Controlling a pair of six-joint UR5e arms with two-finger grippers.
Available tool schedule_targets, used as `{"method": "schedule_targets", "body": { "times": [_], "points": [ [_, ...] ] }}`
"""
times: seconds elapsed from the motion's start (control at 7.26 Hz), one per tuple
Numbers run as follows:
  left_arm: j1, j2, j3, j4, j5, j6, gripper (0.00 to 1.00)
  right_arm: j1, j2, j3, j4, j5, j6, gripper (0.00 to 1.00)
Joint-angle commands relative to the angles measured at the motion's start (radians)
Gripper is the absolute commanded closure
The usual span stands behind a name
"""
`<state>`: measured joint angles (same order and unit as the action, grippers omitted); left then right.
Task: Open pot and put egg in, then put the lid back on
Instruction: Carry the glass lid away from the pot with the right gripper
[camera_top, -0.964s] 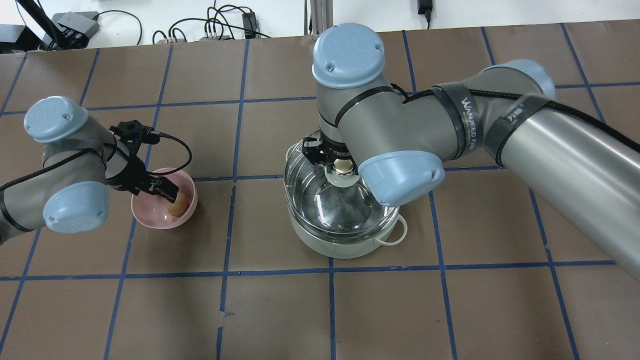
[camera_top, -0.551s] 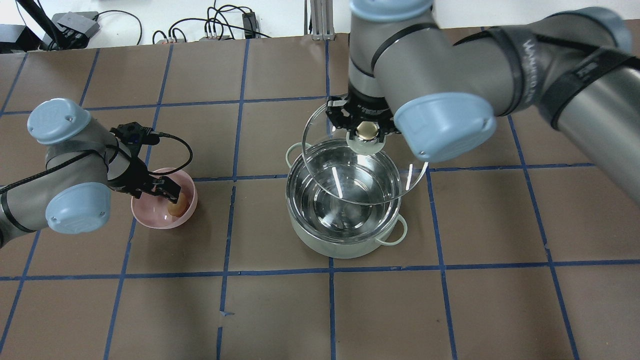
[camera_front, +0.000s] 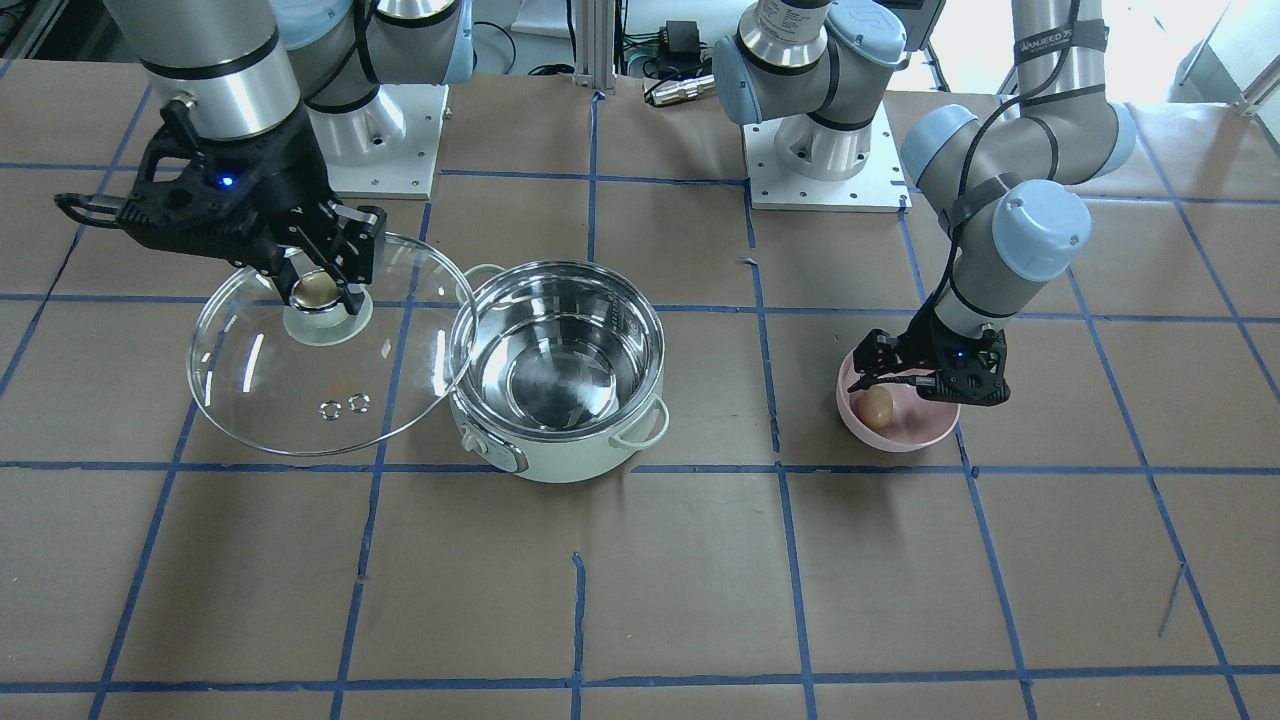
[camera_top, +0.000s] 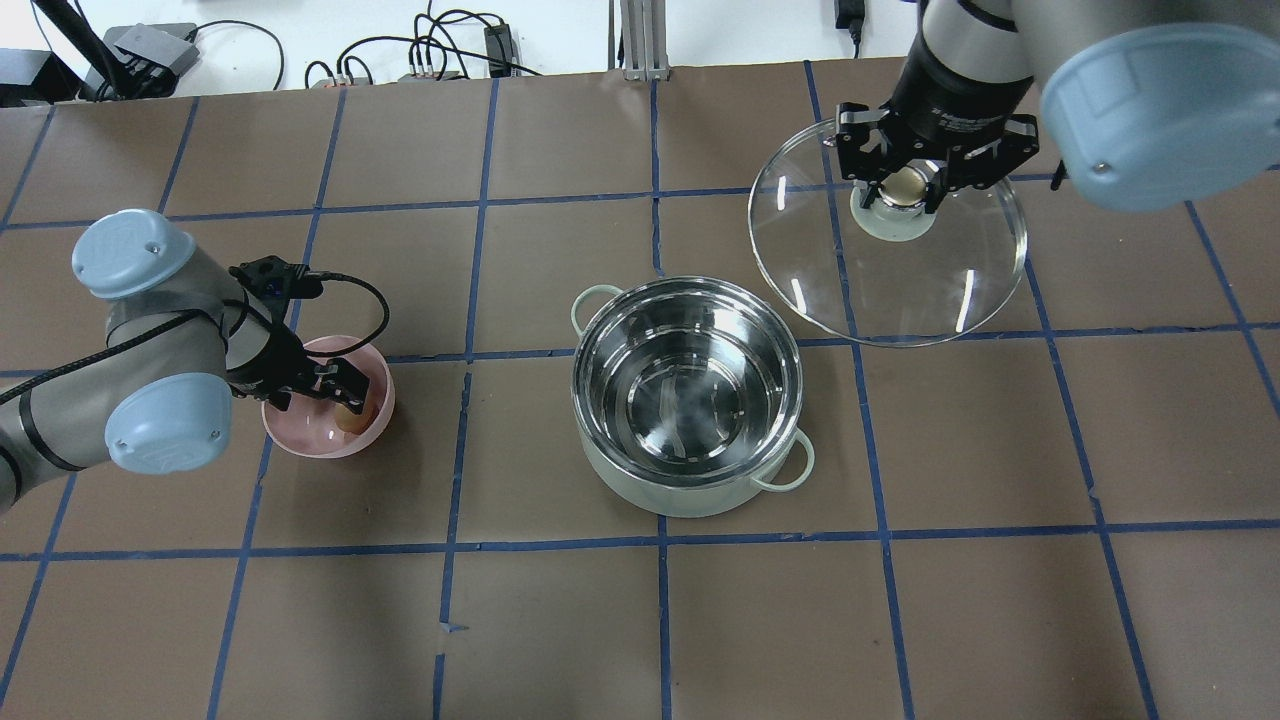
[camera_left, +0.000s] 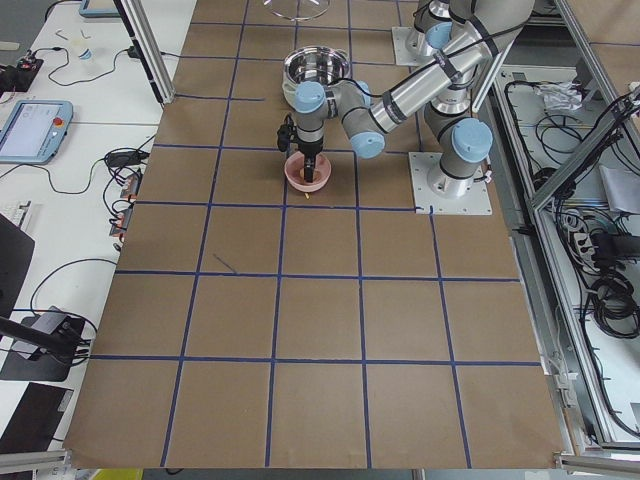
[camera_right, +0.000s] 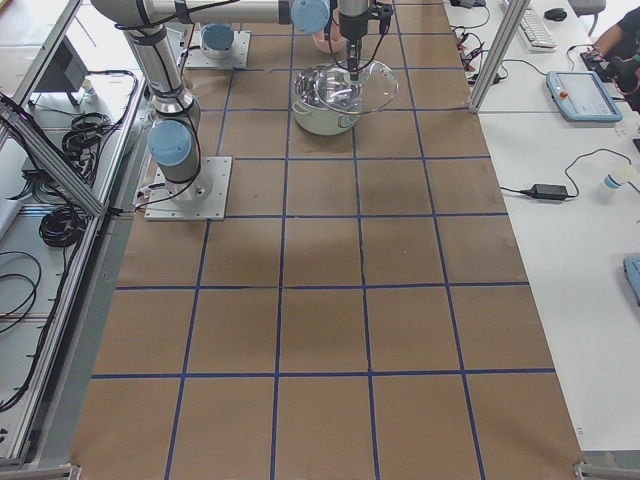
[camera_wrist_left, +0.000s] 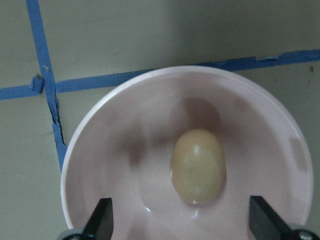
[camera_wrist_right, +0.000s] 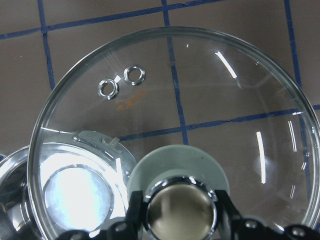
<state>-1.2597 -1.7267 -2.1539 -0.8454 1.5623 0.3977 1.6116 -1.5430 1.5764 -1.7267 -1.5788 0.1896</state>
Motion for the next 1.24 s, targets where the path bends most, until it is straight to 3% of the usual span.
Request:
{"method": "schedule_targets", "body": {
  "times": [0.0, 1.1],
  "points": [
    [0.0, -0.025, 0.003, 0.064, 0.001, -0.003, 0.05, -0.03, -0.008, 0.0, 0.002, -0.009, -0.029, 0.66],
    [-0.001, -0.051, -0.006, 0.068, -0.002, -0.005, 0.07, -0.048, -0.032, 0.005, 0.035, -0.01, -0.032, 0.65]
  ]
}}
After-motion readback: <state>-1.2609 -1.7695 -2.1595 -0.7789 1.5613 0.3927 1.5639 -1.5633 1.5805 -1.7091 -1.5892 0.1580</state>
